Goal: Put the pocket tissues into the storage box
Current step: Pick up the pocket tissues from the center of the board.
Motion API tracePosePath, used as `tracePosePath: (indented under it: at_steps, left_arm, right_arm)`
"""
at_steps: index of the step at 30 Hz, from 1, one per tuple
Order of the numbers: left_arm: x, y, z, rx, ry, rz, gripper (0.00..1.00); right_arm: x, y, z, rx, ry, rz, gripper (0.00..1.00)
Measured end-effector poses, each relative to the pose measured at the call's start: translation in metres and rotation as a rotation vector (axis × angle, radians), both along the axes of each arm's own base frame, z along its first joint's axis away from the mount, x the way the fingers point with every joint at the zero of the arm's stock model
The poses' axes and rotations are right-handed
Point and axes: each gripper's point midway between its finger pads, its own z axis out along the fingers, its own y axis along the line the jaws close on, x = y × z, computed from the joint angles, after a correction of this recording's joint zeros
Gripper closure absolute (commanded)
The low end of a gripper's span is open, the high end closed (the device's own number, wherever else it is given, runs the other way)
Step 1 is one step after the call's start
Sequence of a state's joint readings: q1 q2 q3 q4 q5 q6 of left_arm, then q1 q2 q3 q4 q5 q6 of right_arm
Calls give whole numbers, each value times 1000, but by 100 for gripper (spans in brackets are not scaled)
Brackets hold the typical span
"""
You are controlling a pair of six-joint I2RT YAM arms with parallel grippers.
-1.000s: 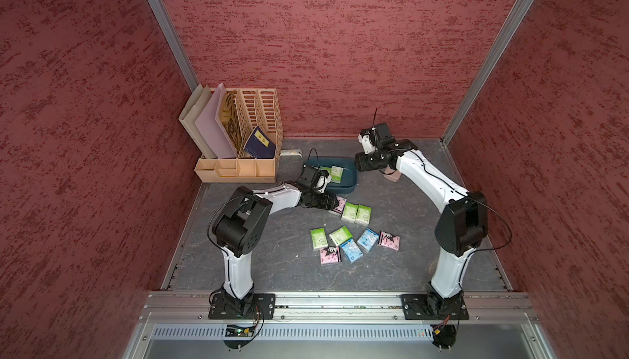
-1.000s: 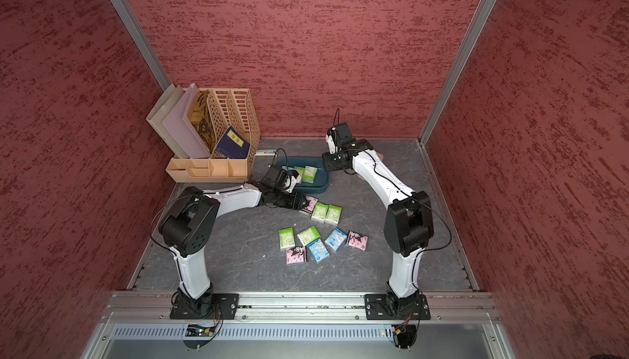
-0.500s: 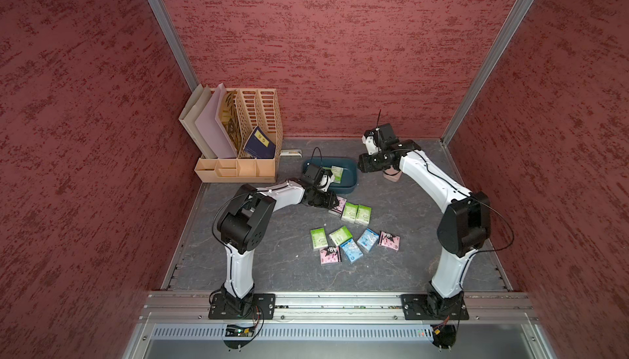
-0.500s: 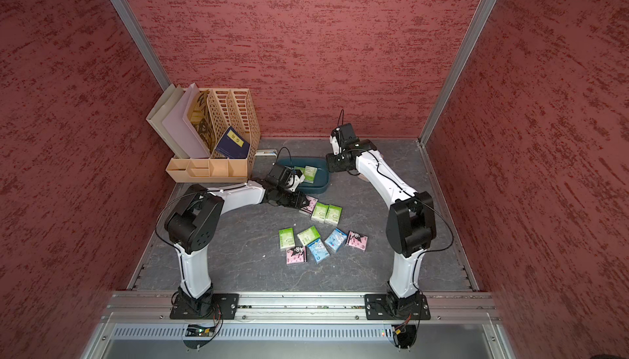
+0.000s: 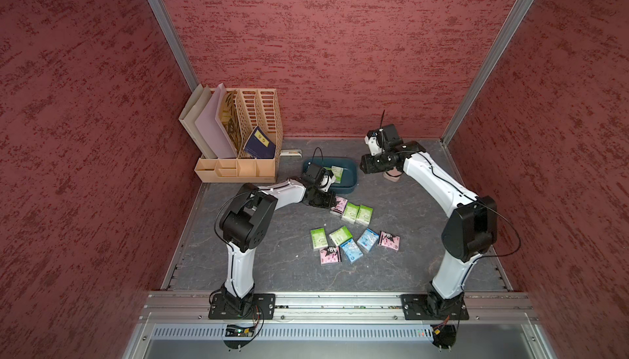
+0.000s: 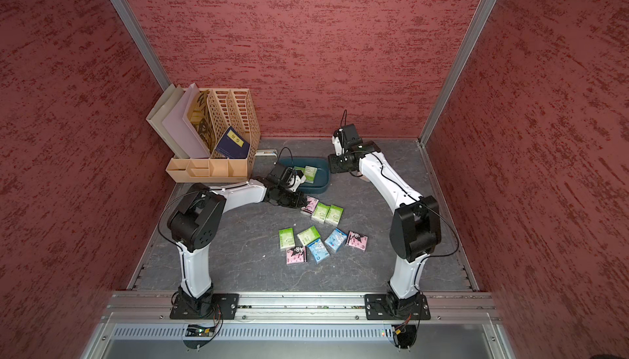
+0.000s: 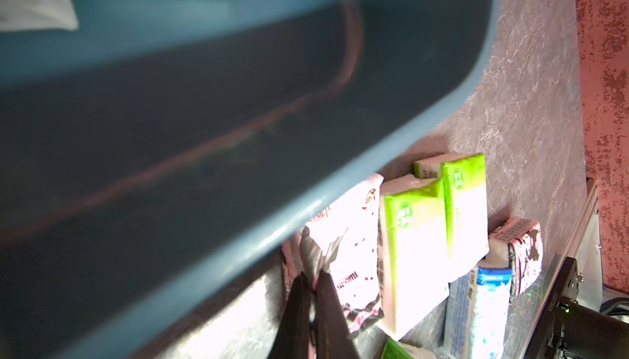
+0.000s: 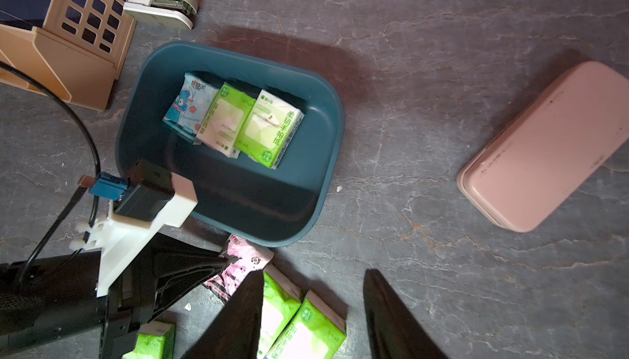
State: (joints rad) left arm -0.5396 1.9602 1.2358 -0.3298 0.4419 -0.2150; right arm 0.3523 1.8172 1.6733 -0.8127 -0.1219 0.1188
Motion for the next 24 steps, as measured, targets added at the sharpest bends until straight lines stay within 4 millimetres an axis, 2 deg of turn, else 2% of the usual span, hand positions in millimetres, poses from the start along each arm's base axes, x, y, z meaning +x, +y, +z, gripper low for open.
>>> tracePosePath:
  at_steps: [4,6,9,11,14,17,20,24]
  left_arm:
    - [-11,12,16,5,-36,4,100]
    - [-15,17,38,-21,-96,11,100]
    - [-14,21,82,-98,-235,24,100]
    - [-10,25,112,-145,-342,45,100]
    - [-1,35,141,-172,-476,107,100]
    - [14,48,156,-180,-554,189,100]
    - [29,63,163,-198,-588,260,100]
    - [44,78,174,-226,-623,321,100]
  right_arm:
    - [-1,5,1,27,7,13,47]
    - [-2,9,3,54,6,26,47]
    - [-3,18,8,104,-2,45,47]
    - [-4,20,12,124,-11,47,47]
    - [-9,27,17,148,-36,57,47]
    - [-14,40,23,208,-47,79,46]
    - [-19,62,28,309,-49,132,42]
    - [-30,87,25,440,-38,203,38]
